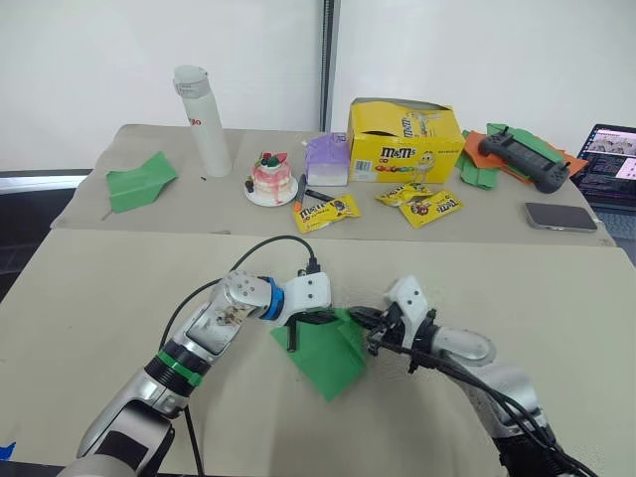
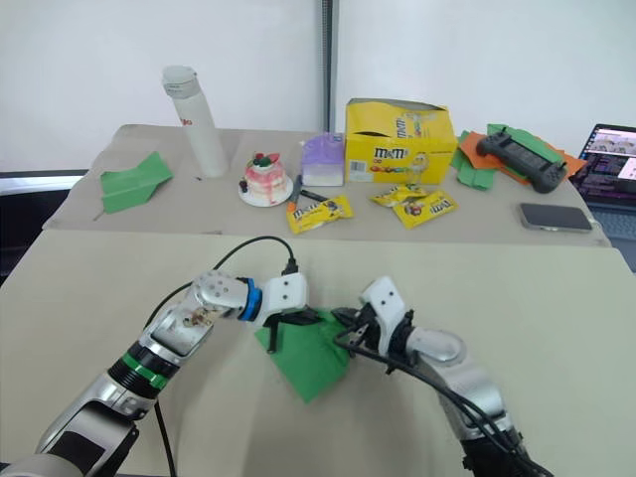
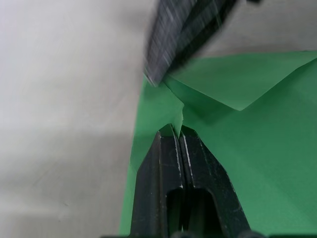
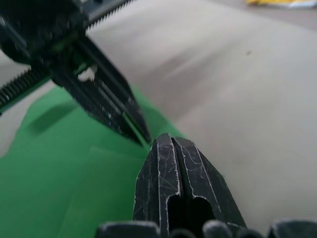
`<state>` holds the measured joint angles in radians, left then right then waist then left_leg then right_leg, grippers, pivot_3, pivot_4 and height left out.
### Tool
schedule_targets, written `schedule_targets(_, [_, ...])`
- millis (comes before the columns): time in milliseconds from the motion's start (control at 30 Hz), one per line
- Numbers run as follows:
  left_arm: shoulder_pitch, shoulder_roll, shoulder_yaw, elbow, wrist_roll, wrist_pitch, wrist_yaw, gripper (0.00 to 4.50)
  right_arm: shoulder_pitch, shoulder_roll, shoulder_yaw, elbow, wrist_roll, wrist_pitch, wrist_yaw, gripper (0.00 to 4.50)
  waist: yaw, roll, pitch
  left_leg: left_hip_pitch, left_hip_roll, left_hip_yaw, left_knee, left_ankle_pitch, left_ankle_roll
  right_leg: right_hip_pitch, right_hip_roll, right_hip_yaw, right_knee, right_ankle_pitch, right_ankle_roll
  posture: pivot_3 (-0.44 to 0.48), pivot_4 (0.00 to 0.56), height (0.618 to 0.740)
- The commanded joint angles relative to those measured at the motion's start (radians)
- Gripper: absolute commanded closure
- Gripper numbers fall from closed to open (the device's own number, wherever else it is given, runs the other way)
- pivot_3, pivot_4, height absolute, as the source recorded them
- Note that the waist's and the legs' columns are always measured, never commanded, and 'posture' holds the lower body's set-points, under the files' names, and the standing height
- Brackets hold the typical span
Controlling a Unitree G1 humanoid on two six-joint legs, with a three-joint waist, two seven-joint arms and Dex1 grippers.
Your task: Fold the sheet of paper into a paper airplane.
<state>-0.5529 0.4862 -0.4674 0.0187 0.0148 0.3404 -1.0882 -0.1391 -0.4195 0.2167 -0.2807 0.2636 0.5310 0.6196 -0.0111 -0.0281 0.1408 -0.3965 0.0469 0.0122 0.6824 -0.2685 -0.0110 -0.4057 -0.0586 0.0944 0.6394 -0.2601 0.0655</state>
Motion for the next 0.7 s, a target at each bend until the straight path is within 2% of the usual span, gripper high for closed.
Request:
schedule_targets(33, [-0.003,-0.007,0.008,-0.006,-0.015,0.020,-0.012,4.46,-0.031,-0.007,0.020,0.017,-0.043,0.034,-0.024,4.50,0.001,0.000,0.000,0.000,0.000,0.000,0.000,0.000,0.000,0.000,0.000,0.000,0.000,0.000,0.000,0.000,0.150,0.740])
schedule_targets(200, [-0.004,0.009,0.038,-0.038,-0.057,0.078,-0.040,4.46,-0.024,-0.009,0.026,0.026,-0.055,0.057,-0.026,4.50,-0.001,0.000,0.000,0.000,0.000,0.000,0.000,0.000,0.000,0.000,0.000,0.000,0.001,0.000,0.000,0.000,0.150,0.740])
schedule_targets(333, [-0.025,0.043,0.128,-0.080,-0.163,0.177,-0.085,3.37,-0.017,-0.015,0.030,0.028,-0.057,0.071,-0.020,4.50,-0.003,0.000,0.000,0.001,0.000,0.000,0.000,0.000,0.000,0.000,0.001,0.000,0.002,0.000,0.000,0.000,0.150,0.740])
schedule_targets(467, [-0.051,0.042,0.248,-0.077,-0.261,0.247,-0.056,2.03,-0.009,-0.013,0.033,0.022,-0.052,0.078,-0.013,4.50,0.000,0.000,0.000,0.002,0.001,-0.001,0.000,0.000,0.000,0.001,0.001,0.000,0.002,0.000,0.000,0.000,0.150,0.740])
schedule_targets(600, [-0.078,0.003,0.363,-0.039,-0.361,0.364,0.008,2.03,-0.005,-0.008,0.041,0.018,-0.053,0.081,-0.009,4.50,-0.001,0.000,0.000,0.002,0.000,-0.001,0.000,0.000,0.000,0.002,0.001,0.000,0.002,0.000,0.000,0.000,0.150,0.740])
schedule_targets(633, [-0.075,-0.007,0.364,-0.030,-0.364,0.368,0.023,2.58,-0.004,-0.007,0.044,0.017,-0.053,0.081,-0.010,4.50,-0.001,0.000,0.000,0.002,0.000,-0.001,0.000,0.000,0.000,0.002,0.001,0.000,0.002,0.000,0.000,0.000,0.150,0.740])
schedule_targets(700, [-0.067,-0.024,0.354,-0.018,-0.352,0.363,0.054,3.30,-0.004,-0.004,0.048,0.015,-0.053,0.081,-0.009,4.50,-0.002,0.000,0.000,0.003,0.000,-0.001,0.000,0.000,0.000,0.002,0.001,0.000,0.002,0.000,0.000,0.000,0.150,0.740])
